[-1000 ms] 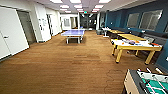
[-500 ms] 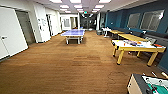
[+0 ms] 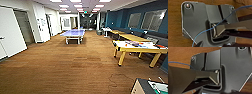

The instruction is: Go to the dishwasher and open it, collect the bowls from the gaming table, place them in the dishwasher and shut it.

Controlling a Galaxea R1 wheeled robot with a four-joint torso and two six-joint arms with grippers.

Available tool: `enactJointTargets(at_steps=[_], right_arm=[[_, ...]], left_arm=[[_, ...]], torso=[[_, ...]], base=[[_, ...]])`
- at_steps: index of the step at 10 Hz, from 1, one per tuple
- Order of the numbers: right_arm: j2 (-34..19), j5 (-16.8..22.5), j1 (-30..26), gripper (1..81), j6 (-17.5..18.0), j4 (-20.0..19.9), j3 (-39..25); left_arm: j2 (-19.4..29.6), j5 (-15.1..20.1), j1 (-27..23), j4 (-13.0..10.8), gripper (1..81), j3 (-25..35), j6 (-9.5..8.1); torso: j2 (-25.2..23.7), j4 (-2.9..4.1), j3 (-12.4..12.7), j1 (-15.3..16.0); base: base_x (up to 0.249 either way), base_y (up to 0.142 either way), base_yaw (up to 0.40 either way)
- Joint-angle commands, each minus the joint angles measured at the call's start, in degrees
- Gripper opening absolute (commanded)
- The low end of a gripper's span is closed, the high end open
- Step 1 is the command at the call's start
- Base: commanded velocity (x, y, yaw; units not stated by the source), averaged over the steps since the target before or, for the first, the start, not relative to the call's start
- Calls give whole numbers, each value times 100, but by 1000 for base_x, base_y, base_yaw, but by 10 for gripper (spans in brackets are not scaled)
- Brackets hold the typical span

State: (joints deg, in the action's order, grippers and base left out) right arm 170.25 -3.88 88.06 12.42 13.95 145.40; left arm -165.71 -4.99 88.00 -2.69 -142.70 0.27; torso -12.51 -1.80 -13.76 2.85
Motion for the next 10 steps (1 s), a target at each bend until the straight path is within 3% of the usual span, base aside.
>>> enactJointTargets(at_steps=[1,10], right_arm=[[2,265,-241,811,-21,30,-39],[11,256,-249,811,-12,38,-30]], left_arm=[[37,296,-209,-21,811,32,43],[28,296,-209,-21,811,32,43]], torso=[[0,0,0,0],[0,0,0,0]], base=[[183,0,0],[183,0,0]])
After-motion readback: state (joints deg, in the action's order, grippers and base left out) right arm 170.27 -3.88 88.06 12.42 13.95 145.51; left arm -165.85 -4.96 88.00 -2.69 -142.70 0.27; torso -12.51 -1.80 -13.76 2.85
